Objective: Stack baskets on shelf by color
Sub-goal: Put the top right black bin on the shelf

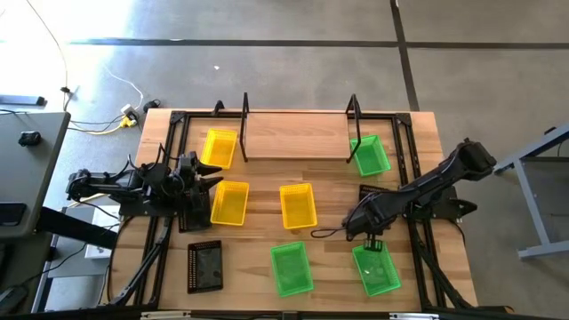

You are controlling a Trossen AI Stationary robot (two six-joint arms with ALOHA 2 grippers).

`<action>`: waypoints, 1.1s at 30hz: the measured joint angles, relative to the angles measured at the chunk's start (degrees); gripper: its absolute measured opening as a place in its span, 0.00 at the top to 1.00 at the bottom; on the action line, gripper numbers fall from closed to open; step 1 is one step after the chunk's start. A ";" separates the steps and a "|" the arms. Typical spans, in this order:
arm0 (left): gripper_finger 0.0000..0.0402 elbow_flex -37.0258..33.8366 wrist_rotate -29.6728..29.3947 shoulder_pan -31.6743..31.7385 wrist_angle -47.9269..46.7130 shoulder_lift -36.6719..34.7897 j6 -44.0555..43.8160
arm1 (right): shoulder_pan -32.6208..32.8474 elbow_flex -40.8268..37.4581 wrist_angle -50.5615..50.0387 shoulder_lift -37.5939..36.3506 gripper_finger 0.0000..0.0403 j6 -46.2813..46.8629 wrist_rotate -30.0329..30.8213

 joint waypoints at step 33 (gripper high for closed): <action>0.58 0.00 0.00 0.01 0.00 0.00 -0.02 | -11.96 29.76 -1.29 -0.02 1.00 -15.18 23.76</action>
